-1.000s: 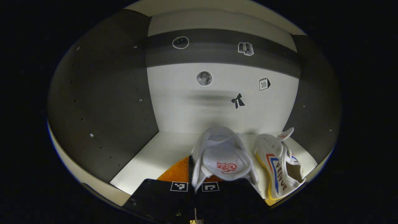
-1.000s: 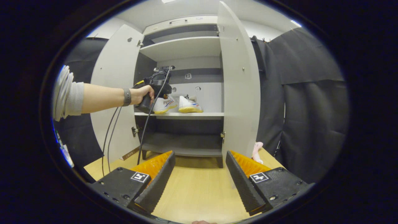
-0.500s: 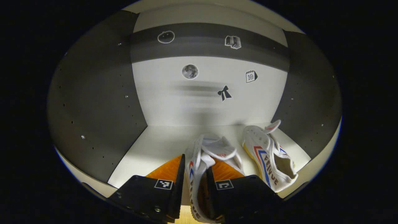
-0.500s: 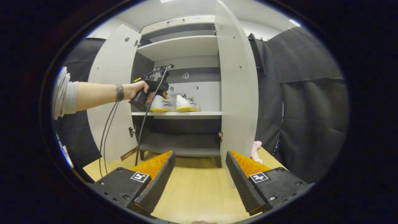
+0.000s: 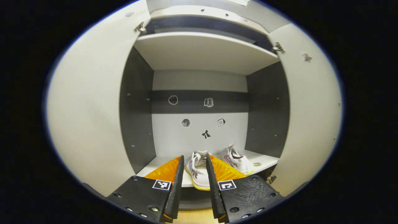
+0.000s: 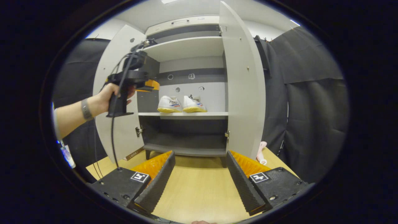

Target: Grab one shoe with the right hand and put it into the shoe cabinet, grab the other shoe with the left hand and put it into the shoe cabinet; then close the right door with the right hand and the left door with the left hand.

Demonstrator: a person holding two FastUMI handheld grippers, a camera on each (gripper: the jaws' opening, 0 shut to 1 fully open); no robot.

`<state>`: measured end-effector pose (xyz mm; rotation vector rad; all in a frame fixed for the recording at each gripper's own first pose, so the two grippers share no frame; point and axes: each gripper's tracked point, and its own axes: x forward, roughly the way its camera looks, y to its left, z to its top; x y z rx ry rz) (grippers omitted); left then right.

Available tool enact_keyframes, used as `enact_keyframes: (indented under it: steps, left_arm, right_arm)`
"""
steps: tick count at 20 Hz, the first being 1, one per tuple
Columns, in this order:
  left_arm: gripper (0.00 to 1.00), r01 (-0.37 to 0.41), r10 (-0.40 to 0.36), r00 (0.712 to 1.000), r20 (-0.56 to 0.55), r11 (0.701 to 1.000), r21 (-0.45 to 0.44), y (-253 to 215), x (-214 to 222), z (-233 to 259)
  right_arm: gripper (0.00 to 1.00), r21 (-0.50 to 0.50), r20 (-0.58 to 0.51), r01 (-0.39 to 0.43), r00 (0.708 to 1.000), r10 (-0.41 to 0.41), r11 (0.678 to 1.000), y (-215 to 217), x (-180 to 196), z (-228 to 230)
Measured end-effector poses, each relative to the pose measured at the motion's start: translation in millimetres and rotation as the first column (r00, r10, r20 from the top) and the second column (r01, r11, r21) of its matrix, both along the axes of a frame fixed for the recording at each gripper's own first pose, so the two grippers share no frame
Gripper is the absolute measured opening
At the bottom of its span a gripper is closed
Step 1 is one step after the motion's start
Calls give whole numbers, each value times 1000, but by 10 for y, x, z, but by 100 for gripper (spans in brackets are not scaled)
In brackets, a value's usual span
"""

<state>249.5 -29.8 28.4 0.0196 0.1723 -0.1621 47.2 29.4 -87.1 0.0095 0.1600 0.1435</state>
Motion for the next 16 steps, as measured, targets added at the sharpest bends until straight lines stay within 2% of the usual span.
enact_keyframes:
  steps: [1,2,4,5,6,11,14,16]
  left_arm:
    - [29,7,-7,1000,20,1000,-5,-10,-244,10]
    - [40,3,-2,999,42,1000,-17,5,-494,33]
    - [40,3,0,998,64,999,-46,-11,-932,55]
    - [36,4,-1,998,60,998,-57,-7,-1131,17]
    - [55,-1,3,999,39,998,-59,2,-1323,-54]
    - [57,-64,65,998,25,996,-64,109,-2029,-264]
    - [69,-84,84,996,8,996,-39,161,-2324,-381]
    - [74,-101,101,995,-3,993,-63,198,-2464,-421]
  right_arm:
    - [100,-4,3,-5,1000,5,1000,14,-22,17]
    - [100,-9,6,-9,1000,9,1000,27,-43,30]
    - [100,-17,11,-18,1000,19,1000,57,-99,56]
    - [100,-18,11,-25,1000,25,1000,80,-130,73]
    - [100,-21,10,-31,999,32,999,107,-164,80]
    - [100,-33,35,-60,998,61,998,213,-398,160]
    - [100,-27,46,-57,997,58,998,192,-511,200]
    - [100,-26,50,-35,998,36,999,100,-563,214]
